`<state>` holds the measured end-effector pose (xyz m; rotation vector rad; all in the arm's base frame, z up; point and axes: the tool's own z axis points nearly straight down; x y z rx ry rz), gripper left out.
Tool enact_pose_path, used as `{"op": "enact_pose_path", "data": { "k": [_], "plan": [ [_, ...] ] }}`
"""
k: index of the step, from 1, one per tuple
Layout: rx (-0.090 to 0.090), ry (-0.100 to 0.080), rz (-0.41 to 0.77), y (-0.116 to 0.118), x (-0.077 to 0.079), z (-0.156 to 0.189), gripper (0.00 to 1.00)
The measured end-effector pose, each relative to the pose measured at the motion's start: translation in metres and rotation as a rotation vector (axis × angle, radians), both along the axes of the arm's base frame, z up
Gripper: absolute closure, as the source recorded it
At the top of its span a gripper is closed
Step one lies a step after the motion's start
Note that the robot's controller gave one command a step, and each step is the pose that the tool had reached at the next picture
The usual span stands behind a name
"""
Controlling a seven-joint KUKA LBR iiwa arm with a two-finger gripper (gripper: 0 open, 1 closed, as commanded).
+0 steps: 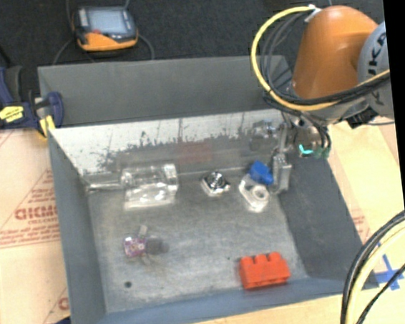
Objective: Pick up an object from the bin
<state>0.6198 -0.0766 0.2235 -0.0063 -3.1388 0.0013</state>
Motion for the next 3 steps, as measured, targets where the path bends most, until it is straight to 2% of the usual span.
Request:
{"op": "enact_pose_path", "data": {
  "k": [1, 2, 3],
  "plan": [
    [0.002, -0.018, -0.413, -0.025, 0.0, -0.15, 0.0],
    [-0.003, -0.012, -0.381, -0.042, 0.005, -0.12, 0.0],
    [0.0, -0.011, -0.621, -0.056, 0.011, -0.122, 0.0]
  ]
}}
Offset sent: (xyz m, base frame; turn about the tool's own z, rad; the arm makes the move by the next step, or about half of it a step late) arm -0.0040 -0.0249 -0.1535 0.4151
